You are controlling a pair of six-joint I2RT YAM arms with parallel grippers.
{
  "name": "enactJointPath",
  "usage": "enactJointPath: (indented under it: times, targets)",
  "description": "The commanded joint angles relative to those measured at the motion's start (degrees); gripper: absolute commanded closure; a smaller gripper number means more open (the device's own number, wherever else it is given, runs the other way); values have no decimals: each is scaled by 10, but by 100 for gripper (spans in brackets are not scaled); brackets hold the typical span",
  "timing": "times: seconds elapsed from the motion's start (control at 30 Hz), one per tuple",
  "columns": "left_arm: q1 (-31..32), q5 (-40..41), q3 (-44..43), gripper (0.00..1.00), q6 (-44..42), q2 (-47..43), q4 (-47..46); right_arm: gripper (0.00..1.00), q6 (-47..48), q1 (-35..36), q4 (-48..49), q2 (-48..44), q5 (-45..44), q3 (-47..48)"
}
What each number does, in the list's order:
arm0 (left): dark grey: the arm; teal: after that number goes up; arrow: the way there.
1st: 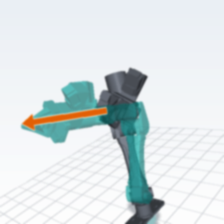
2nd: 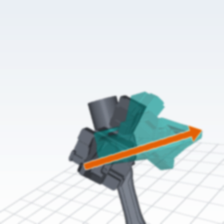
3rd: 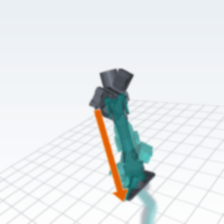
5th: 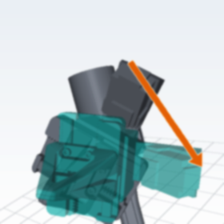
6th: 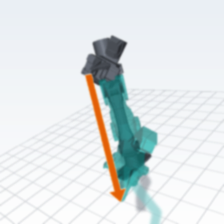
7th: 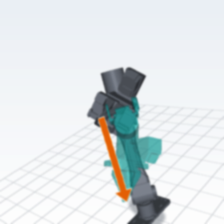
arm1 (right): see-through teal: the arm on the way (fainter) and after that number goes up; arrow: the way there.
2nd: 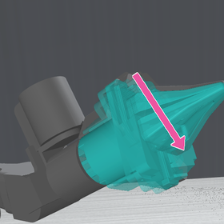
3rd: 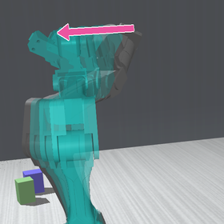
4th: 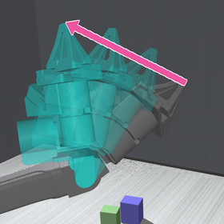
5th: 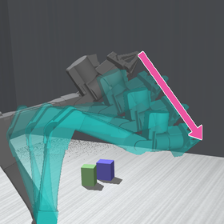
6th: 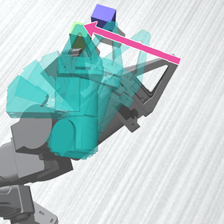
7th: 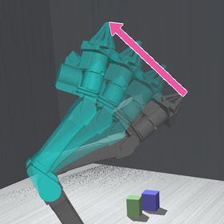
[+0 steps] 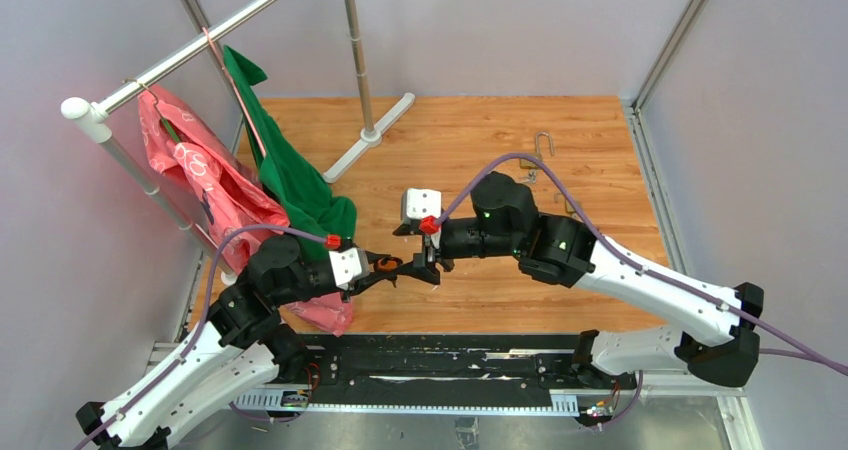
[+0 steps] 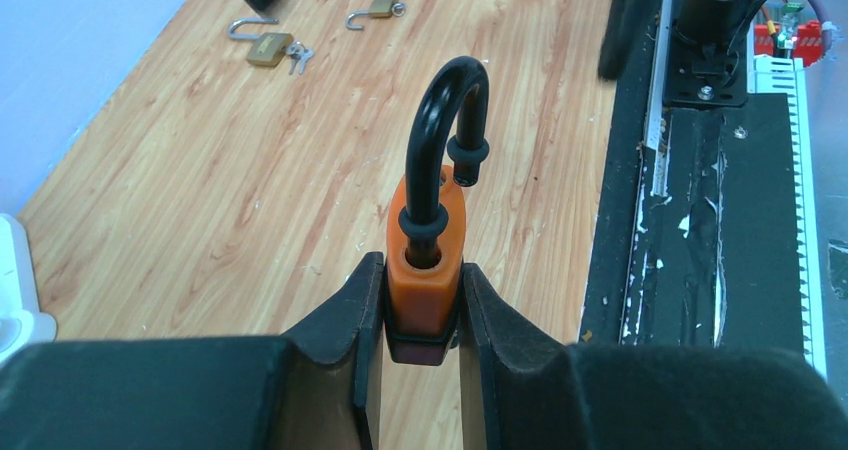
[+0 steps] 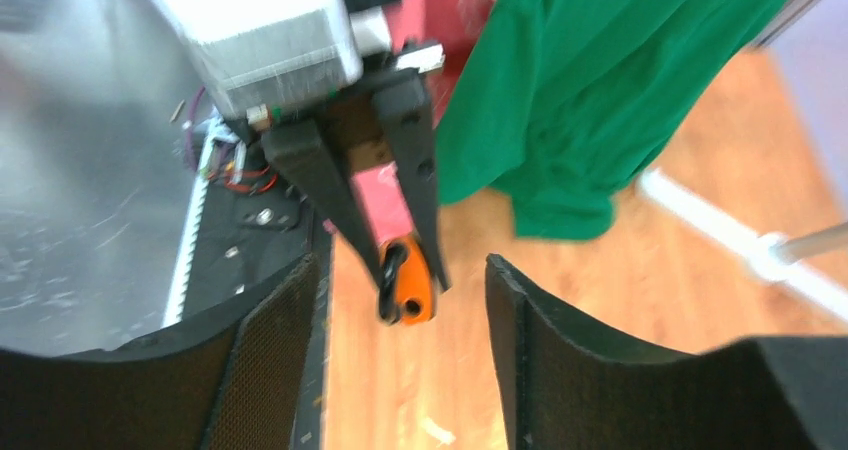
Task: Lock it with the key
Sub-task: Lock the lock.
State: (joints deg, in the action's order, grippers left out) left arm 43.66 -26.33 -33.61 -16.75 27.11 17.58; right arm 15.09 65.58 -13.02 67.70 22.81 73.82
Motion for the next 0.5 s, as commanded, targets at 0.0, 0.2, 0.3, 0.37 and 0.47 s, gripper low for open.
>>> enactJointPath:
  times: [0.0,0.2,0.3,0.37,0.47]
  targets:
    - [-2,-1,-5,100,-1,-2,-46,40,-44,-1,-101,9,-3,12]
    - [-2,1,-4,100,4,0,-54,52,-57,0,-107,34,-14,16]
    - [-2,-1,-4,100,4,0,-50,53,-59,0,-94,38,-11,16]
    - [-2,0,-4,100,2,1,-48,47,-56,0,-83,38,-13,18]
    - [-2,-1,-4,100,4,2,-52,47,-45,-1,-77,38,-26,25]
